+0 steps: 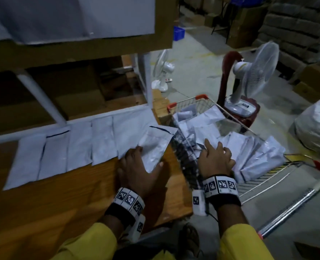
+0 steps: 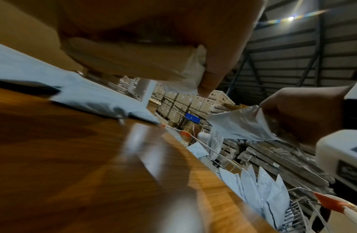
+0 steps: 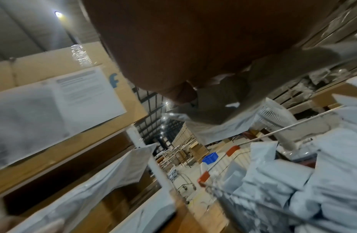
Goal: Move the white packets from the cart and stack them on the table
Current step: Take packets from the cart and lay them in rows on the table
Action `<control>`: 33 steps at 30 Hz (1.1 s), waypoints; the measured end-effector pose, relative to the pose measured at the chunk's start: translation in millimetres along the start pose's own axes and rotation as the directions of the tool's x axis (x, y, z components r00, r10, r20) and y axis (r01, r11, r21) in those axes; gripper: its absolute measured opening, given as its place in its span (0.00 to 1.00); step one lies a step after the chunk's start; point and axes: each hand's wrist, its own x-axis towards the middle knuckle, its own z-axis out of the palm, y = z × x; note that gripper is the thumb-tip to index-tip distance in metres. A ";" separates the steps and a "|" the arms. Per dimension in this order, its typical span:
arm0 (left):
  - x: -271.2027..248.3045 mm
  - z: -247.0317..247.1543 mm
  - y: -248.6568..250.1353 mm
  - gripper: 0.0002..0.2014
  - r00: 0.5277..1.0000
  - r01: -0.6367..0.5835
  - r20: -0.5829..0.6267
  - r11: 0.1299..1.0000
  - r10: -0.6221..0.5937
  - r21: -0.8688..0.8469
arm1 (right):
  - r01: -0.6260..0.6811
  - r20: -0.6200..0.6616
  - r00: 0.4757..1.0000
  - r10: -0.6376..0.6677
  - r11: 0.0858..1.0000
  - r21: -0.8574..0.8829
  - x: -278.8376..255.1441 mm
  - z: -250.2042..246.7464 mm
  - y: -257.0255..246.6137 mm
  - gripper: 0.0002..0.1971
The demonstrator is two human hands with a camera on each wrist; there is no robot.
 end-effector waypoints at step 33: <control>-155.7 -134.4 -344.2 0.42 0.818 0.556 -0.063 0.759 -0.571 0.337 | 0.534 0.398 0.811 -0.429 0.821 -0.201 -295.9 185.6 -170.5 0.40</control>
